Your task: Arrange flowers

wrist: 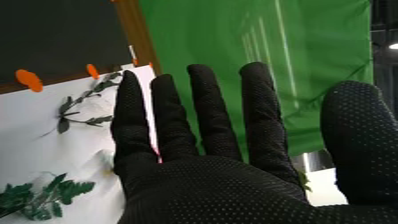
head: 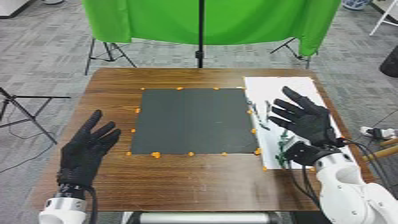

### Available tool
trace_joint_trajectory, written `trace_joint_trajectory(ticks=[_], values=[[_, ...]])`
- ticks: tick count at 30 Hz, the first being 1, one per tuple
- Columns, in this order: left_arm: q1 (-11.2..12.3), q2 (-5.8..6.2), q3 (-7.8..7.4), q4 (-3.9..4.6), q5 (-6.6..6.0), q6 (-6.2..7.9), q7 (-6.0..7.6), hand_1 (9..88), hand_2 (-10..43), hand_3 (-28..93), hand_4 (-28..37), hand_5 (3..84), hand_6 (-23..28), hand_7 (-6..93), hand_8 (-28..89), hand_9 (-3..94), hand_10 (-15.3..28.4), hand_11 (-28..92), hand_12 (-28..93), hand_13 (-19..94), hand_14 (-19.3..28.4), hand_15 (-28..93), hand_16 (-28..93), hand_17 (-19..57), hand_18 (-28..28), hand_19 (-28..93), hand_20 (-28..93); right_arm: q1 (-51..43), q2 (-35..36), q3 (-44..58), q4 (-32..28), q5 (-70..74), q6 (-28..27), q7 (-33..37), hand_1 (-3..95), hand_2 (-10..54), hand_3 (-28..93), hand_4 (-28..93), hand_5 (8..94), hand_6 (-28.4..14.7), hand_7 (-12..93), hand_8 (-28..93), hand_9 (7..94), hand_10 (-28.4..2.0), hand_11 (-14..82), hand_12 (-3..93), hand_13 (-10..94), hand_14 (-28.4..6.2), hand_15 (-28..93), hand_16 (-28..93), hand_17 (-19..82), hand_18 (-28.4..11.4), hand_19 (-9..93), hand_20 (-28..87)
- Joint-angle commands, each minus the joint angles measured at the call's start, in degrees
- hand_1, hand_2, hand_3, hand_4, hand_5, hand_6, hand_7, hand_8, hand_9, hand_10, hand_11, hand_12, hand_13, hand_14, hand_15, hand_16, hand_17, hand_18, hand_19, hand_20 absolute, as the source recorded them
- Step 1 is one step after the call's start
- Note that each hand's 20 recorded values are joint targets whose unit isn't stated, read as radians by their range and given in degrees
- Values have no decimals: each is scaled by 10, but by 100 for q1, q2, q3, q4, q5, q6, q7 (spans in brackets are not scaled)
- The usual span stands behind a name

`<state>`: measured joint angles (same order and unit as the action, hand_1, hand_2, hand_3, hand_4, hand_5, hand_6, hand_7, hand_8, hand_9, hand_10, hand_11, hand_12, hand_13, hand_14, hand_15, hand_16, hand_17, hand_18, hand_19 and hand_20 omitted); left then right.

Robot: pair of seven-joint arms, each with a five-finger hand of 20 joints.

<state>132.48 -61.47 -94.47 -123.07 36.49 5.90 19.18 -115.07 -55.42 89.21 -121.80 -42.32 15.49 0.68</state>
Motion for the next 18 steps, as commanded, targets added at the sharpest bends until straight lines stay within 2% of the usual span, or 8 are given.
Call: trace_joint_trajectory(ticks=[1, 5, 7, 10, 12, 13, 16, 18], values=[[73, -86, -14, 10, 59, -65, -82, 234, 48, 812, -263, 312, 51, 108, -112, 328, 195, 184, 81, 229, 279, 435, -97, -111, 284, 544, -52, -94, -15, 48, -47, -27, -85, -45, 124, 138, 871, -283, 411, 28, 157, -146, 428, -153, 98, 113, 269, -177, 200, 152, 62, -231, 537, 164], [132, -75, -31, -21, 54, -28, -72, 234, 49, 811, -263, 312, 51, 109, -111, 328, 195, 184, 81, 230, 279, 436, -97, -111, 284, 544, -53, -47, 99, 21, -79, -258, 94, -37, 128, 133, 874, -283, 411, 28, 158, -145, 439, -153, 102, 114, 312, -181, 219, 158, 66, -236, 550, 168], [173, 30, 2, -35, -5, 32, 26, 235, 49, 811, -262, 312, 51, 109, -111, 328, 195, 184, 81, 230, 279, 436, -97, -111, 284, 544, -53, 31, 192, -67, -129, -282, 350, -36, 131, 129, 877, -282, 411, 27, 158, -145, 445, -151, 105, 115, 333, -182, 235, 159, 74, -242, 561, 174], [206, 84, 0, -56, -42, 70, 93, 234, 49, 811, -261, 313, 52, 109, -112, 328, 196, 183, 81, 230, 279, 436, -97, -111, 284, 543, -53, 121, 364, -143, -271, -730, 734, 163, 136, 119, 880, -282, 410, 27, 159, -144, 447, -151, 106, 116, 356, -185, 263, 155, 81, -253, 579, 182], [229, 148, 5, -69, -73, 110, 116, 234, 49, 811, -261, 313, 52, 109, -112, 328, 196, 183, 82, 229, 280, 436, -97, -112, 284, 544, -53, -8, 433, -9, -406, -1165, 844, 422, 140, 110, 881, -282, 410, 26, 160, -144, 447, -152, 107, 117, 373, -186, 284, 148, 92, -262, 594, 189], [260, 206, 23, -81, -115, 154, 195, 234, 49, 811, -261, 313, 52, 109, -112, 328, 196, 183, 82, 229, 280, 436, -97, -112, 284, 543, -53, -69, 427, 106, -465, -1432, 755, 617, 143, 104, 881, -281, 409, 26, 161, -143, 446, -152, 108, 118, 383, -186, 294, 146, 98, -266, 599, 191], [246, 144, -30, -89, -75, 128, 105, 235, 49, 812, -260, 313, 52, 110, -112, 328, 197, 182, 82, 229, 280, 436, -97, -112, 284, 544, -53, -299, 506, 281, -681, -2871, 719, 1379, 152, 42, 851, -282, 383, 20, 166, -145, 424, -154, 104, 121, 387, -187, 312, 121, 121, -282, 604, 186], [244, 142, -41, -84, -77, 123, 100, 234, 48, 812, -260, 314, 52, 110, -112, 328, 196, 182, 82, 229, 281, 436, -97, -112, 284, 543, -53, -966, 397, 830, -869, -3223, 557, 1431, 154, 0, 831, -283, 370, 15, 163, -142, 409, -154, 104, 125, 388, -188, 313, 116, 139, -284, 601, 184]])
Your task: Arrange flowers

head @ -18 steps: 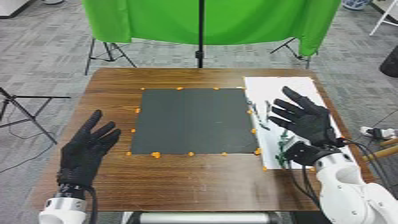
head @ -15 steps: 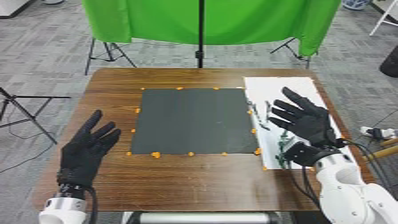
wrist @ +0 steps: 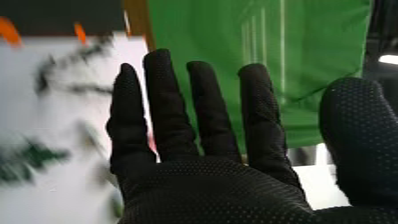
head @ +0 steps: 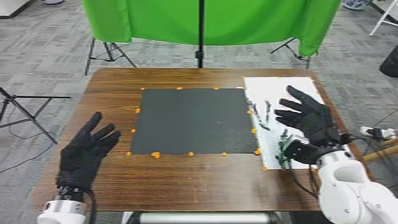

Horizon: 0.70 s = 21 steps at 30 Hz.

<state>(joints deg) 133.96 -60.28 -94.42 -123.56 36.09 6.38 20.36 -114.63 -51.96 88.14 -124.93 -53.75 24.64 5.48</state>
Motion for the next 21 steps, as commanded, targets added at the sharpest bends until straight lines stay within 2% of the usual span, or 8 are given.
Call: trace_joint_trajectory(ticks=[1, 2, 5, 7, 10, 14, 17, 21], values=[[108, 17, -50, -38, -34, 77, -17, 234, 48, 813, -260, 314, 52, 110, -112, 328, 196, 182, 82, 229, 281, 436, -96, -112, 284, 543, -53, -506, 240, 420, -586, -2552, 31, 1572, 157, -6, 829, -283, 369, 14, 163, -142, 406, -153, 106, 125, 390, -188, 313, 116, 144, -284, 601, 183], [112, -18, -72, -43, -13, 56, -52, 234, 48, 813, -260, 314, 52, 110, -112, 329, 196, 182, 82, 229, 281, 436, -96, -112, 284, 543, -53, -550, 259, 419, -645, -2849, 63, 1820, 161, -8, 822, -283, 366, 12, 163, -141, 405, -153, 109, 126, 397, -188, 314, 116, 152, -284, 603, 183], [105, -6, -75, -36, -28, 61, -56, 234, 48, 814, -259, 313, 52, 110, -112, 329, 197, 182, 82, 230, 281, 436, -96, -113, 284, 543, -52, -646, 348, 303, -774, -3855, 163, 2546, 187, -26, 803, -280, 365, 1, 162, -139, 416, -153, 129, 128, 427, -189, 341, 117, 180, -284, 627, 186], [72, -56, -93, -32, 14, 31, -98, 235, 48, 814, -260, 314, 52, 109, -112, 329, 196, 182, 82, 230, 281, 437, -96, -112, 284, 543, -52, -540, 464, 12, -829, -4674, 373, 3300, 206, -35, 800, -273, 371, -7, 163, -139, 437, -160, 146, 126, 451, -186, 374, 112, 190, -284, 645, 181], [57, -82, -108, -32, 38, 1, -131, 235, 49, 813, -260, 314, 52, 109, -112, 329, 196, 182, 83, 229, 282, 437, -96, -112, 284, 543, -52, -283, 542, -372, -831, -5615, 147, 4287, 228, -41, 798, -260, 413, -24, 172, -142, 499, -178, 207, 123, 497, -184, 460, 83, 202, -284, 705, 166], [32, -146, -139, -29, 85, -46, -210, 235, 49, 812, -258, 314, 52, 109, -112, 330, 196, 182, 82, 230, 281, 435, -96, -112, 284, 543, -52, -94, 588, -628, -779, -6170, -405, 4993, 254, -52, 793, -254, 466, -43, 187, -145, 545, -186, 294, 137, 546, -175, 553, 83, 225, -284, 773, 174], [-6, -127, -114, 13, 8, -34, -211, 235, 49, 813, -257, 313, 53, 109, -112, 329, 196, 182, 82, 230, 280, 435, -96, -112, 284, 543, -51, 132, 751, -931, -624, -6532, -503, 5369, 266, -58, 785, -253, 481, -54, 193, -146, 544, -196, 340, 146, 562, -174, 625, 85, 254, -275, 828, 185], [-19, -158, -150, 18, 68, -85, -245, 237, 49, 812, -257, 313, 53, 110, -111, 329, 196, 183, 82, 230, 279, 434, -96, -112, 284, 543, -51, 317, 862, -1150, -547, -6782, -796, 5686, 281, -67, 784, -252, 504, -68, 203, -146, 547, -206, 424, 156, 581, -172, 686, 82, 277, -275, 870, 186]])
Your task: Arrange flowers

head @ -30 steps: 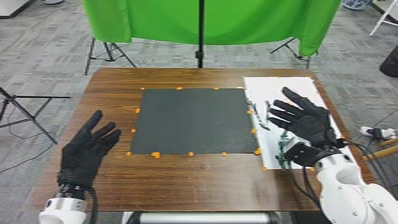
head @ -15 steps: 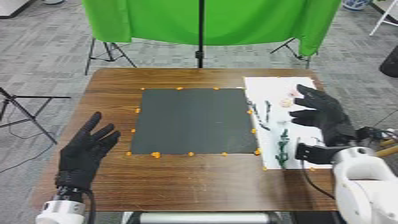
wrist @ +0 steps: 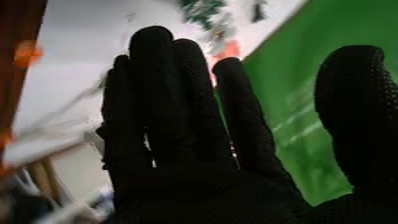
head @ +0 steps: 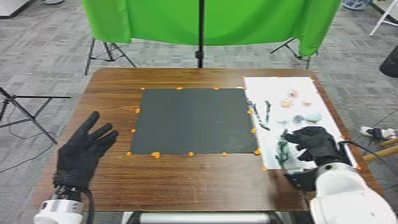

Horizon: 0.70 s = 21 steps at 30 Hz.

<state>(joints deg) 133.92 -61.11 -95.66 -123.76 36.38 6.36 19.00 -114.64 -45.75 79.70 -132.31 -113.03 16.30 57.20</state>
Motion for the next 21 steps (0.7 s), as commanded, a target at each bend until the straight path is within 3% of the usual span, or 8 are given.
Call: trace_joint_trajectory(ticks=[1, 7, 15, 16, 18, 21], values=[[-14, -56, -21, 40, 20, -76, -90, 237, 49, 812, -257, 313, 53, 110, -111, 329, 195, 183, 83, 230, 279, 434, -96, -112, 284, 543, -51, 352, 259, -373, 206, -960, -73, 583, 283, -68, 782, -253, 507, -68, 205, -147, 547, -208, 436, 157, 582, -172, 692, 82, 283, -274, 878, 186], [-18, -70, -51, 33, 49, -89, -94, 236, 49, 813, -257, 314, 53, 110, -112, 330, 196, 185, 82, 231, 279, 434, -95, -112, 284, 543, -51, 648, 263, -824, 333, -1248, -603, 728, 301, -72, 771, -251, 549, -76, 224, -146, 571, -204, 521, 173, 612, -160, 726, 92, 316, -272, 914, 180], [-87, 16, 38, 57, 6, -74, -13, 237, 49, 813, -257, 315, 54, 111, -113, 330, 196, 186, 82, 231, 278, 434, -96, -111, 284, 542, -52, 1344, 299, -1682, 716, -1599, -1213, 919, 309, -72, 756, -246, 566, -73, 249, -153, 577, -208, 524, 170, 623, -158, 722, 94, 346, -261, 925, 121], [-62, -7, 26, 42, 15, -69, -53, 237, 49, 813, -257, 314, 54, 112, -113, 330, 196, 187, 82, 231, 278, 434, -96, -111, 284, 542, -52, 1382, 282, -1732, 743, -1565, -1394, 941, 309, -71, 754, -245, 570, -74, 250, -153, 580, -208, 525, 171, 625, -156, 725, 95, 348, -260, 927, 124], [-35, 45, 34, 34, -13, -27, 1, 237, 48, 814, -256, 315, 54, 112, -113, 330, 196, 187, 82, 232, 278, 435, -96, -111, 284, 543, -52, 1577, 245, -1939, 872, -1607, -1689, 1099, 309, -71, 749, -244, 589, -74, 265, -150, 586, -207, 533, 175, 631, -153, 734, 99, 358, -259, 930, 140], [6, -13, -22, 12, 4, -23, -25, 238, 48, 813, -256, 315, 54, 111, -114, 330, 196, 188, 81, 232, 279, 436, -97, -111, 284, 543, -52, 1796, 237, -2219, 1050, -1757, -1883, 1259, 311, -68, 738, -241, 604, -76, 289, -151, 597, -208, 540, 180, 646, -148, 742, 104, 375, -254, 932, 175]])
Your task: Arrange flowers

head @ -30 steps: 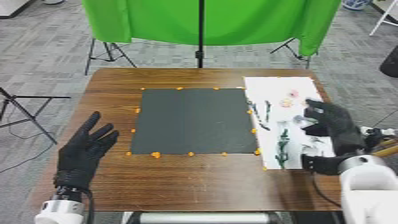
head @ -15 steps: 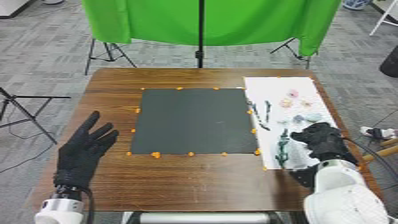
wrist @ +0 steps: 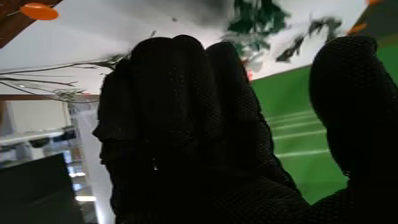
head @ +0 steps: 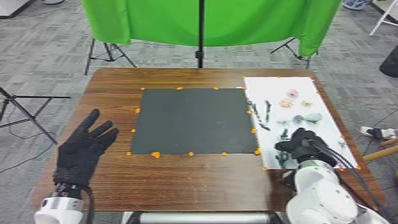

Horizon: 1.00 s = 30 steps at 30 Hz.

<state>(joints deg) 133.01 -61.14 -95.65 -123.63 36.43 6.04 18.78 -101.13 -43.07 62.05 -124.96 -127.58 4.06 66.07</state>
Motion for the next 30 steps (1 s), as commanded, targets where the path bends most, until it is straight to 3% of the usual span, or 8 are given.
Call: trace_joint_trajectory(ticks=[1, 10, 14, 17, 20, 24, 29, 30], values=[[110, -25, -52, -5, 16, 5, -20, 238, 48, 814, -256, 315, 54, 111, -114, 330, 196, 188, 81, 232, 279, 436, -97, -111, 284, 543, -52, 506, -47, -517, 354, -274, -743, 373, 313, -68, 735, -240, 608, -76, 298, -152, 602, -206, 544, 182, 653, -146, 743, 106, 381, -253, 932, 187], [120, -81, -122, -52, 26, 37, -93, 239, 49, 812, -256, 316, 55, 111, -113, 330, 196, 188, 79, 233, 278, 438, -98, -110, 284, 544, -53, 1195, -66, -1468, 751, -393, -1499, 118, 369, -80, 725, -241, 692, -53, 399, -156, 673, -177, 582, 203, 706, -122, 758, 134, 426, -240, 932, 283], [185, 8, -116, -100, -36, 124, -40, 240, 49, 813, -256, 316, 55, 111, -114, 330, 195, 191, 78, 234, 278, 441, -98, -110, 284, 545, -53, 1221, -66, -1649, 781, -429, -1784, 8, 474, -94, 680, -270, 725, -46, 463, 46, 725, -152, 592, 219, 751, -101, 761, 164, 463, -228, 932, 348], [255, 26, -148, -134, -66, 163, -26, 241, 50, 813, -256, 316, 56, 110, -114, 330, 196, 193, 78, 234, 278, 443, -99, -110, 284, 545, -54, 1214, -72, -1742, 808, -562, -1929, -45, 524, -95, 678, -278, 762, -33, 465, 62, 760, -140, 582, 235, 770, -96, 768, 180, 472, -226, 932, 398], [277, -20, -190, -151, -53, 159, -65, 241, 50, 812, -255, 316, 56, 111, -114, 330, 196, 194, 78, 235, 277, 444, -100, -110, 284, 546, -55, 1153, -67, -1734, 814, -686, -1715, -59, 542, -95, 678, -282, 782, -32, 441, 77, 777, -135, 563, 257, 776, -96, 776, 191, 480, -224, 932, 441], [331, 79, -178, -173, -141, 251, 49, 242, 50, 812, -255, 316, 56, 110, -114, 330, 196, 195, 77, 234, 278, 444, -101, -110, 284, 546, -55, 1113, 26, -1677, 763, -1000, -1240, -59, 556, -95, 687, -282, 810, -37, 397, 110, 795, -136, 547, 275, 792, -94, 777, 197, 508, -208, 932, 464], [365, 53, -235, -202, -114, 258, 96, 241, 49, 812, -255, 316, 57, 111, -113, 329, 197, 194, 77, 234, 278, 445, -102, -110, 284, 547, -56, 1136, 60, -1422, 459, -1208, -793, -114, 555, -95, 704, -282, 828, -41, 379, 122, 813, -133, 540, 278, 803, -95, 779, 202, 523, -206, 932, 480], [354, 13, -259, -199, -78, 231, 46, 241, 49, 812, -255, 316, 56, 111, -113, 329, 197, 194, 77, 234, 278, 445, -102, -110, 284, 547, -56, 1142, 57, -1399, 392, -1240, -742, -132, 555, -95, 705, -282, 830, -41, 375, 125, 814, -133, 540, 278, 805, -95, 779, 203, 526, -207, 932, 483]])
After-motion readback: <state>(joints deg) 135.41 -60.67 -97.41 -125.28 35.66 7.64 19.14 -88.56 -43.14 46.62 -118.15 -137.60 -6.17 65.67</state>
